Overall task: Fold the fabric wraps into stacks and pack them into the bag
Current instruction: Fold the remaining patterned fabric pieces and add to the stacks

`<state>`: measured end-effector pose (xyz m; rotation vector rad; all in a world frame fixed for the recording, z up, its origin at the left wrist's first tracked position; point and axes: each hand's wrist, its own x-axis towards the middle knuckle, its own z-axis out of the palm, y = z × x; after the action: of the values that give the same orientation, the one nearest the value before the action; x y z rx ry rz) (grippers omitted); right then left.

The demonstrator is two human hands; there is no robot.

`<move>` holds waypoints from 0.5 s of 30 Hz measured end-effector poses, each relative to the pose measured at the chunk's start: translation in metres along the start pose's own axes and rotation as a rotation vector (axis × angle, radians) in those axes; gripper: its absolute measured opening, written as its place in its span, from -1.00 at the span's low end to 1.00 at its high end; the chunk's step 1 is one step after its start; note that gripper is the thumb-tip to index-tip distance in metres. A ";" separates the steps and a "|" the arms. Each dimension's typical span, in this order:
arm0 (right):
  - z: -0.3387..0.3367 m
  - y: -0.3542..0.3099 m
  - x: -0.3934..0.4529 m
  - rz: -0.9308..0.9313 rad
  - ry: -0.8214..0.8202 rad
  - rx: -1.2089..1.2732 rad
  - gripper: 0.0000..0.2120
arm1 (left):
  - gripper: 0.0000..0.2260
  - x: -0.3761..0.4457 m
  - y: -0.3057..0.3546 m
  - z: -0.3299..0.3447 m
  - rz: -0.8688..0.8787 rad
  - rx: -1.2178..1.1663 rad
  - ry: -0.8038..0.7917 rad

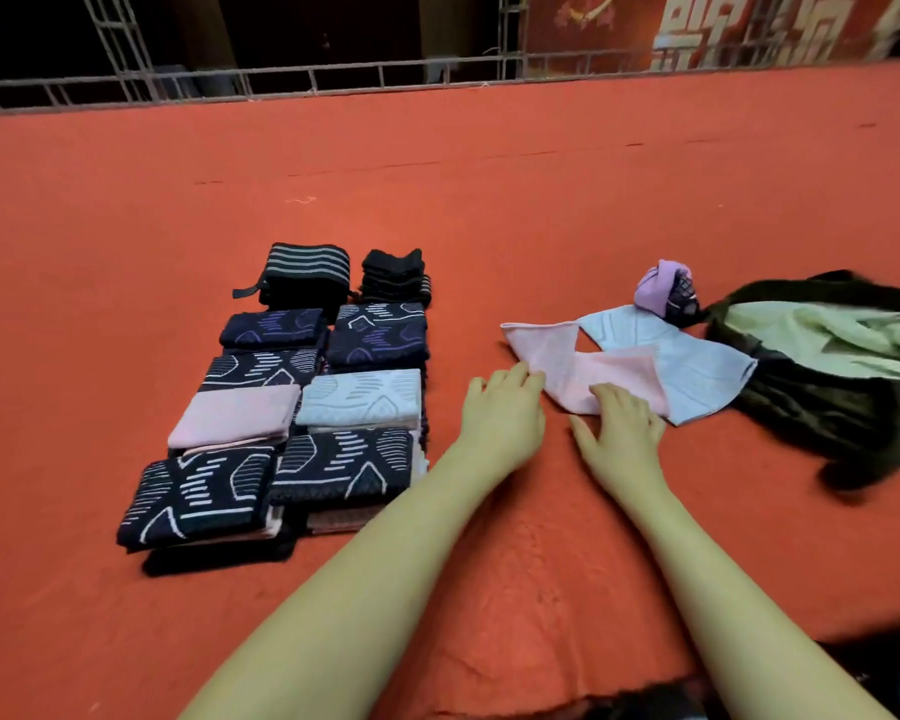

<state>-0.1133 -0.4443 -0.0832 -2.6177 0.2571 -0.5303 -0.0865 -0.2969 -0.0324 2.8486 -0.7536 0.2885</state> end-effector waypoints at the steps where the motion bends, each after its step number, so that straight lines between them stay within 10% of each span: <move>1: 0.003 0.002 0.003 0.000 -0.017 -0.012 -0.56 | -0.57 0.005 0.002 0.006 0.005 0.037 0.000; 15: 0.014 0.006 0.020 -0.069 0.056 -0.119 -0.86 | -0.69 0.049 -0.010 0.023 0.395 0.443 0.075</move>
<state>-0.0900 -0.4495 -0.0911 -2.7377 0.2228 -0.6310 -0.0364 -0.3165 -0.0447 3.0338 -1.3888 0.6903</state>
